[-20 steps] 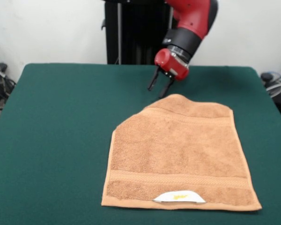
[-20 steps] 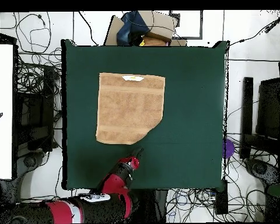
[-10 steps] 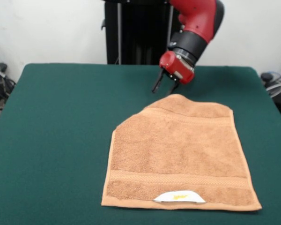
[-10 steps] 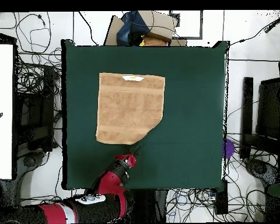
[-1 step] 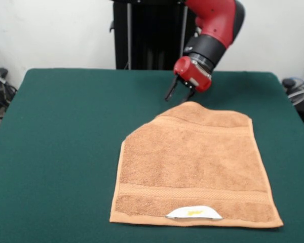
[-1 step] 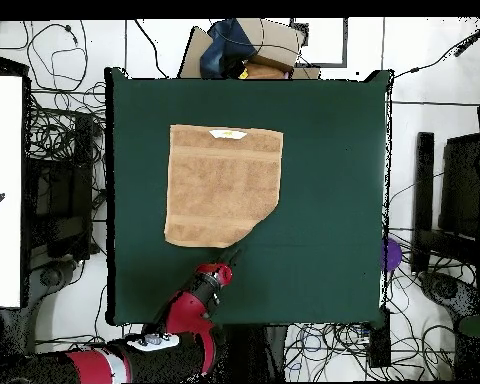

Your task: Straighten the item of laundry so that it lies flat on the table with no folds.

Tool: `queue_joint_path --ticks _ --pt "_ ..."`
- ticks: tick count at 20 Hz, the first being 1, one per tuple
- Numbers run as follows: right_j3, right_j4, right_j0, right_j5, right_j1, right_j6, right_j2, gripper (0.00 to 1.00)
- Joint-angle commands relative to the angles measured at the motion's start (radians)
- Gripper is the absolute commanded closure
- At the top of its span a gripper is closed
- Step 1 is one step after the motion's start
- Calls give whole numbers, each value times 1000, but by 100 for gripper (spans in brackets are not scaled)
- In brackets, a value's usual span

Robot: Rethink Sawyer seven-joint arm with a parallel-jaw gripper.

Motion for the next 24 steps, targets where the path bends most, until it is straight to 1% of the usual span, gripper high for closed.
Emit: queue_joint_path --ticks 1,10,18,24 --pt "-133 73 -12 75 50 190 126 0" --pt "-152 68 -20 70 49 178 122 0" --pt "-175 95 -16 60 67 172 123 0" --pt "-188 83 -25 44 64 183 122 0"
